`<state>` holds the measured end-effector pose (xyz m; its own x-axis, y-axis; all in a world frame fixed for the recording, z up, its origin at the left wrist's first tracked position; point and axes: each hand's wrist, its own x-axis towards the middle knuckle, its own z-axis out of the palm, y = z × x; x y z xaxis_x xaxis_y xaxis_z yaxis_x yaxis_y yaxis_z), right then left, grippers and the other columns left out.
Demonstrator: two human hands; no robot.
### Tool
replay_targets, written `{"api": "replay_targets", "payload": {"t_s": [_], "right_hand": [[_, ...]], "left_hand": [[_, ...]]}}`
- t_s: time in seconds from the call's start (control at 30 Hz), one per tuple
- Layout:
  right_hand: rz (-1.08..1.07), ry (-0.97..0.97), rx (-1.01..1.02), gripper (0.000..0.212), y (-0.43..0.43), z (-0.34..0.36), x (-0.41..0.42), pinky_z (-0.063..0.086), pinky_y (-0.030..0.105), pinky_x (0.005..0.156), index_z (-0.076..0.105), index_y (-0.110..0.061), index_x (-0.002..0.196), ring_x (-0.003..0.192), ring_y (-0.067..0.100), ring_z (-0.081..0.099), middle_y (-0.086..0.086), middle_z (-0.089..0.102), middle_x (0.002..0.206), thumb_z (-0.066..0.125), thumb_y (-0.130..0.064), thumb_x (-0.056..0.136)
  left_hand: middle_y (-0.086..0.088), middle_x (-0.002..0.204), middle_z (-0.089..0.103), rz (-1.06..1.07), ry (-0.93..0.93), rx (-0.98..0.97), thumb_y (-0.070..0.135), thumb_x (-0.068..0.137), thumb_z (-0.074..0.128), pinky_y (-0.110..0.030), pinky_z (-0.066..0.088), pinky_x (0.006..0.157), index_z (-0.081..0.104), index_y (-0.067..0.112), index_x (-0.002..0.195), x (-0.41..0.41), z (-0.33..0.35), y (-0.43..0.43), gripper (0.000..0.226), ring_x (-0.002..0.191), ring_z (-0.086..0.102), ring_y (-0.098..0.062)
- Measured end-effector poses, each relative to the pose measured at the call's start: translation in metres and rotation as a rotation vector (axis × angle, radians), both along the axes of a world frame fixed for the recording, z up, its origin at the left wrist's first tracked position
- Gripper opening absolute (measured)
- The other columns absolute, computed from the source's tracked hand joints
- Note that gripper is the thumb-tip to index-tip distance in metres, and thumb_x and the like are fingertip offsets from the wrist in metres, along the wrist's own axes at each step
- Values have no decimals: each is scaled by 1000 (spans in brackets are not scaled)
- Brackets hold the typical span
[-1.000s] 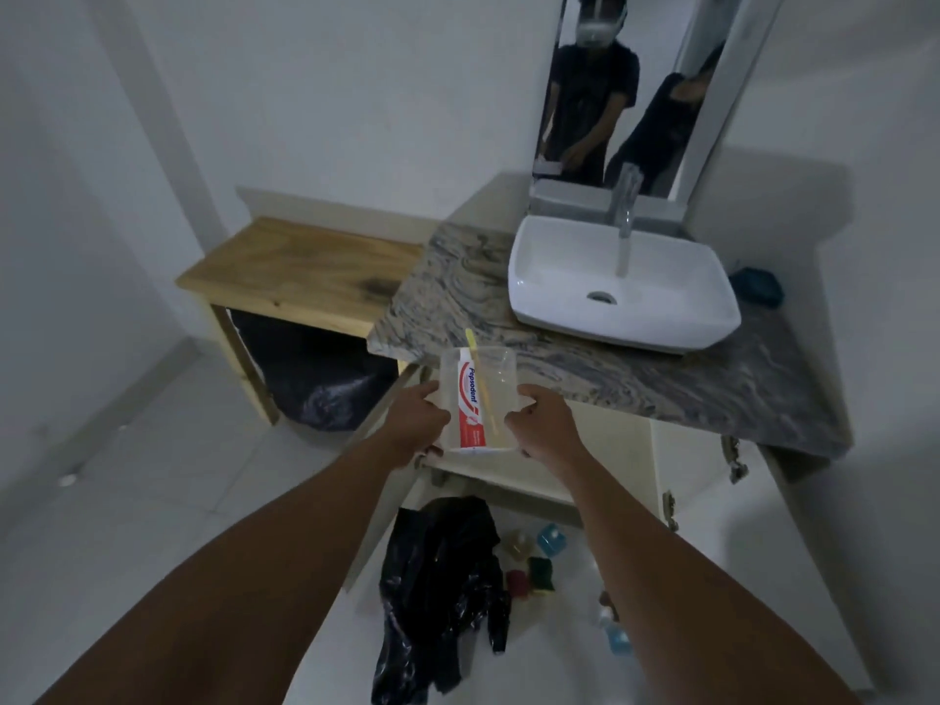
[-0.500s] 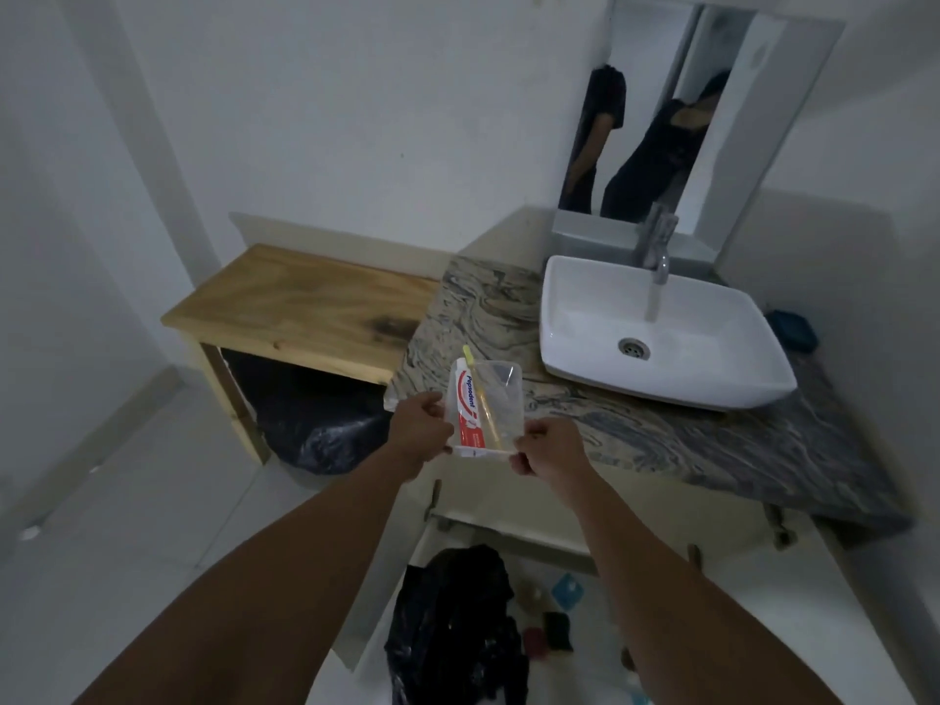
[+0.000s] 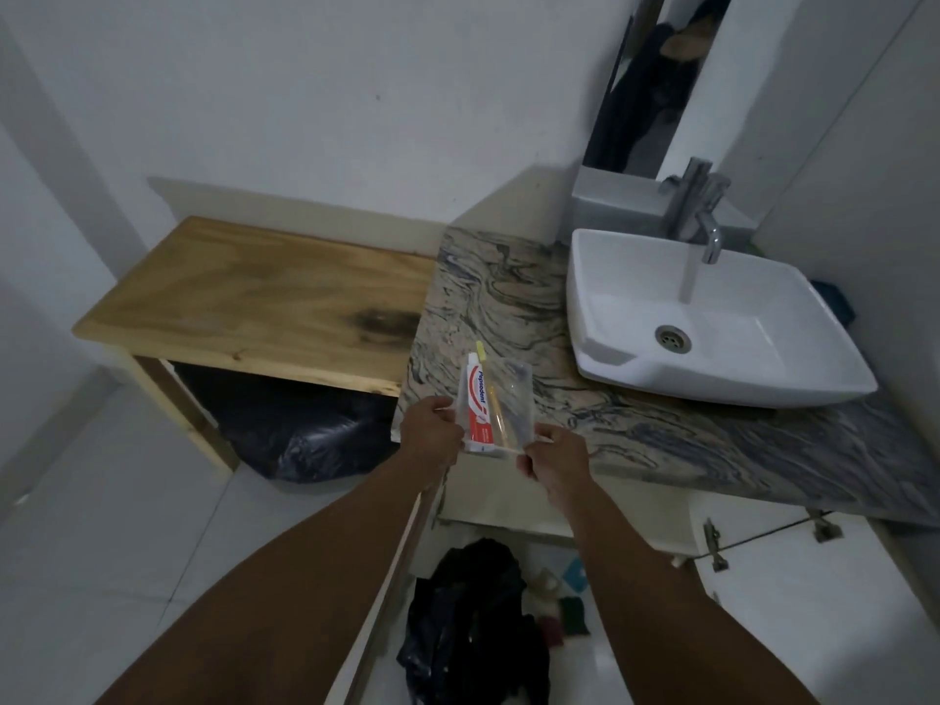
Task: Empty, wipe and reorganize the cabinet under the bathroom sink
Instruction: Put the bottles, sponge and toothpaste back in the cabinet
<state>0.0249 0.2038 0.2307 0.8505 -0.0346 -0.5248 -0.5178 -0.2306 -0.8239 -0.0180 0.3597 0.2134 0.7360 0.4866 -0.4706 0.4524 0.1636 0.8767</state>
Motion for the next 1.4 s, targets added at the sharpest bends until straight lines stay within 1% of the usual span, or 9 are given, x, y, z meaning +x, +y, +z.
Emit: {"api": "replay_targets", "payload": {"t_s": [0.13, 0.3, 0.43, 0.57, 0.73, 1.0, 1.1, 1.27, 1.4], "right_hand": [[-76, -28, -7, 22, 11, -6, 8, 44, 26, 49, 65, -6, 95, 59, 24, 54, 22, 64, 84, 59, 12, 84], [-26, -104, -34, 21, 19, -13, 19, 41, 28, 53, 61, -6, 79, 60, 20, 50, 12, 57, 74, 52, 13, 79], [8, -119, -3, 17, 22, -13, 27, 42, 27, 51, 72, -4, 88, 50, 18, 49, 12, 63, 68, 59, 5, 82], [37, -101, 0, 17, 25, -13, 32, 38, 32, 55, 69, 1, 94, 55, 19, 47, 12, 61, 70, 64, -1, 78], [83, -140, 28, 25, 25, -9, 30, 49, 33, 62, 71, -13, 104, 71, 22, 63, 12, 72, 94, 62, -6, 81], [45, -127, 57, 49, 2, -5, 18, 51, 36, 83, 50, -15, 136, 93, 21, 60, 11, 61, 111, 63, -8, 89], [50, -104, 43, 53, -15, 0, 9, 48, 31, 75, 43, -12, 142, 87, 17, 56, 7, 59, 104, 58, -6, 91], [56, -39, 70, 44, -57, 8, -6, 46, 21, 54, 47, -16, 137, 71, 17, 51, 11, 52, 96, 51, -2, 95], [103, -82, 10, 49, -114, 3, -16, 53, 37, 87, 48, -21, 136, 101, 25, 61, 12, 61, 124, 57, -19, 87]], "left_hand": [[-13, 105, 68, -20, 2, 90, -8, 84, 60, -35, 60, 73, 59, 2, 125, 10, -4, 8, 41, 91, 68, -25], [-13, 82, 65, -62, -24, 53, -10, 84, 58, -16, 44, 59, 59, -13, 120, 22, -7, 13, 36, 65, 52, -7], [-15, 115, 66, -95, -39, 13, -6, 88, 59, -29, 51, 76, 50, -2, 138, 30, -1, 13, 51, 96, 64, -23], [-26, 136, 54, -116, -63, 19, -4, 88, 59, -55, 43, 103, 43, -1, 145, 34, 3, 11, 59, 127, 51, -42], [-13, 145, 49, -129, -81, 33, -2, 89, 63, -51, 45, 107, 36, 0, 148, 32, 5, 11, 65, 132, 50, -29], [-12, 121, 64, -149, -31, 223, 12, 88, 69, -47, 54, 95, 48, 4, 142, 14, 24, 4, 59, 108, 64, -30], [-13, 105, 68, -158, 3, 279, 16, 87, 68, -40, 55, 85, 56, 5, 132, 4, 34, -11, 48, 97, 66, -31], [-14, 124, 63, -195, 2, 366, 18, 87, 66, -36, 53, 89, 62, 5, 126, -9, 46, -52, 41, 107, 62, -30], [-13, 122, 63, -237, -1, 413, 22, 88, 67, -32, 51, 90, 64, 5, 123, -16, 46, -102, 39, 112, 60, -30]]}}
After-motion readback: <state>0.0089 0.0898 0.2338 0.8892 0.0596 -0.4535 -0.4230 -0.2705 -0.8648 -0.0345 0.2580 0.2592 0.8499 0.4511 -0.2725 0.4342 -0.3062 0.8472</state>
